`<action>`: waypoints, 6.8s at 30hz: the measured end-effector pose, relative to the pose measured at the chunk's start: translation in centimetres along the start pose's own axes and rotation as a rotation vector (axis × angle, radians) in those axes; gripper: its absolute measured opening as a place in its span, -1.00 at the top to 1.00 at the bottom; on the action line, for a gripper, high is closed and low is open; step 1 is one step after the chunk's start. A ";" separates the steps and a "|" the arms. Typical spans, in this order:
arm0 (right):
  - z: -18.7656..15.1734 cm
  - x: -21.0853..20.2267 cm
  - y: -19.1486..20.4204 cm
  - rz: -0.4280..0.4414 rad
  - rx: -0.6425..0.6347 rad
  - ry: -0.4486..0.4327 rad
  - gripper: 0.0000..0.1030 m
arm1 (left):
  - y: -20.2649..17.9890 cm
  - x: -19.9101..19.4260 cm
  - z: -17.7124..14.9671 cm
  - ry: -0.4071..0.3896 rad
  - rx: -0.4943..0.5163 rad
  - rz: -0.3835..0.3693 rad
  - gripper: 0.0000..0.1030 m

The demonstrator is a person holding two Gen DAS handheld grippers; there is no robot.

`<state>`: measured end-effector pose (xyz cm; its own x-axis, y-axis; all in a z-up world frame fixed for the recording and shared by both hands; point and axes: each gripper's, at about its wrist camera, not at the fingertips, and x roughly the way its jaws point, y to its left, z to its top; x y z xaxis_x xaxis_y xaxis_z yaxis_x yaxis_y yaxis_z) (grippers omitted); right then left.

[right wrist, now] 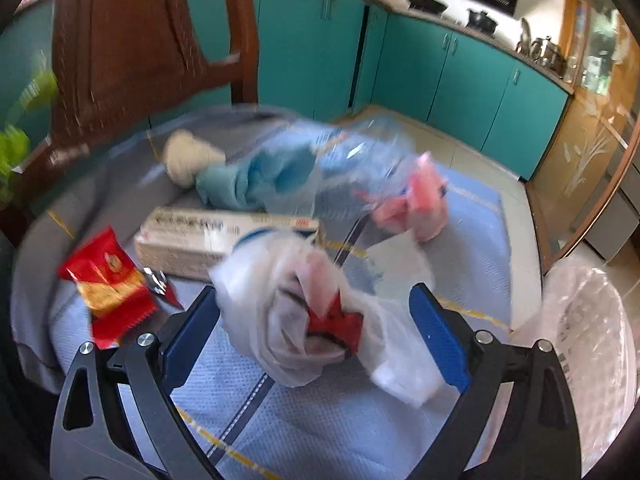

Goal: Collect trash
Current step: 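Grasp the white plastic bag with the right tool, then carry the white bag over the basket with the right tool while the left tool holds the sprig, then open both tools over the basket to drop the white bag and sprig, then grasp the clear plastic bag with the right tool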

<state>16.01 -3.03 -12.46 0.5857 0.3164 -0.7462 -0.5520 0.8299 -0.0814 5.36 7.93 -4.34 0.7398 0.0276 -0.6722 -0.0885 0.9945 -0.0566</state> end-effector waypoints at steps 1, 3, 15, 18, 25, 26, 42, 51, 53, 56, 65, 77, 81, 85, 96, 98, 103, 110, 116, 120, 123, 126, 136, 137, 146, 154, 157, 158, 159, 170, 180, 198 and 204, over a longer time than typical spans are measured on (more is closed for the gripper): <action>-0.1 0.2 0.2 -0.003 -0.004 0.005 -0.81 | 0.1 0.0 -0.1 0.001 -0.002 -0.001 0.86; -0.2 0.2 0.5 -0.003 -0.014 0.007 -0.62 | 0.3 0.0 -0.1 0.002 -0.004 -0.002 0.86; -1.7 -5.0 -3.3 -0.004 0.120 -0.095 0.13 | 0.4 -0.5 -0.2 -0.010 0.001 0.033 0.86; -2.2 -6.6 -4.7 -0.037 0.162 -0.139 0.13 | 0.0 -0.3 -0.3 -0.008 0.015 0.049 0.86; -3.0 -8.3 -6.3 -0.066 0.203 -0.181 0.13 | -1.1 0.1 -0.4 0.005 0.040 0.043 0.86; -3.0 -8.4 -6.3 -0.066 0.202 -0.182 0.13 | -1.2 0.1 -0.4 0.008 0.040 0.037 0.86; -3.4 -9.9 -6.6 -0.066 0.199 -0.224 0.13 | -2.4 0.2 -0.5 0.010 0.080 0.048 0.86; -3.4 -9.9 -6.4 -0.061 0.191 -0.221 0.13 | -2.5 0.0 -0.4 0.004 0.087 0.053 0.86; -3.4 -9.9 -6.3 -0.062 0.189 -0.220 0.13 | -2.6 0.0 -0.4 0.005 0.089 0.053 0.86; -3.4 -9.9 -6.3 -0.061 0.186 -0.218 0.13 | -2.6 0.0 -0.4 0.006 0.091 0.051 0.86; -3.4 -9.8 -6.3 -0.060 0.184 -0.217 0.13 | -2.7 0.1 -0.3 0.008 0.093 0.049 0.86; -4.2 -13.6 -10.0 -0.118 0.310 -0.370 0.13 | -3.6 -0.4 0.6 -0.029 0.094 0.030 0.86; -5.0 -14.6 -12.7 -0.214 0.395 -0.380 0.13 | -4.5 -0.4 1.5 -0.051 0.099 0.010 0.86; -6.3 -15.1 -15.8 -0.221 0.519 -0.375 0.13 | -5.5 -0.4 2.4 -0.071 0.107 -0.008 0.86; -8.2 -14.4 -18.3 -0.270 0.585 -0.269 0.13 | -10.0 0.9 3.5 -0.077 0.163 -0.092 0.86; -8.5 -14.6 -18.5 -0.339 0.586 -0.261 0.13 | -10.7 1.2 3.7 -0.078 0.174 -0.109 0.86; -9.4 -14.3 -19.3 -0.389 0.602 -0.215 0.13 | -13.3 2.9 5.0 -0.058 0.183 -0.196 0.86; -11.6 -11.6 -21.8 -0.265 0.737 -0.056 0.13 | -19.7 5.9 7.9 -0.006 0.237 -0.380 0.86; -13.0 -13.5 -23.3 -0.349 0.845 -0.109 -0.62 | -24.8 9.3 7.7 0.070 0.289 -0.443 0.86; -14.8 -16.0 -25.0 -0.318 1.005 -0.262 -0.72 | -27.5 11.6 6.6 0.145 0.310 -0.501 0.85; -15.7 -16.5 -25.5 -0.321 1.056 -0.291 -0.72 | -28.7 12.7 5.4 0.173 0.333 -0.549 0.06; -15.5 -16.6 -25.3 -0.315 1.046 -0.301 -0.73 | -28.4 12.5 4.8 0.128 0.341 -0.521 -0.46; -11.5 -15.7 -21.9 -0.247 0.851 -0.325 -0.72 | -16.6 9.8 4.6 0.011 0.216 -0.123 -0.75; -10.8 -15.4 -21.1 -0.228 0.818 -0.324 -0.73 | -14.8 9.5 4.1 0.012 0.192 -0.081 -0.77; -4.4 -13.0 -12.9 -0.162 0.436 -0.288 -0.86 | -5.2 6.9 0.3 0.070 0.112 0.052 -0.80; 2.4 -14.8 -7.8 0.079 0.271 -0.538 -0.94 | -2.3 5.6 0.3 0.068 0.048 0.050 -0.81; 2.2 -12.9 -7.6 0.095 0.313 -0.518 -0.94 | -2.6 5.1 -0.1 0.055 0.064 0.065 -0.83; 1.9 -12.2 -7.5 0.089 0.306 -0.490 -0.94 | -2.6 5.3 -0.1 0.054 0.066 0.072 -0.83; 1.6 -10.9 -7.6 0.070 0.298 -0.422 -0.94 | -2.5 5.4 -0.2 0.057 0.063 0.074 -0.83; 1.7 -4.6 -8.2 0.062 0.271 -0.133 -0.38 | -1.8 7.4 -0.6 0.119 0.000 0.050 -0.84; 2.4 -0.4 -1.4 0.255 0.136 -0.021 -0.30 | -0.6 8.7 -1.4 0.197 -0.032 0.059 -0.84; 2.3 3.3 -7.1 0.116 0.326 0.035 -0.31 | -1.2 9.5 -2.4 0.244 -0.015 0.021 -0.84; 2.6 1.9 -8.2 0.174 0.375 -0.022 -0.31 | -0.8 9.4 -2.4 0.241 -0.026 0.030 -0.84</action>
<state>23.18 -8.10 -11.50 0.5174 0.4730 -0.7131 -0.3919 0.8718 0.2939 10.79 7.17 -12.34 0.5560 0.0290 -0.8307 -0.1279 0.9905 -0.0510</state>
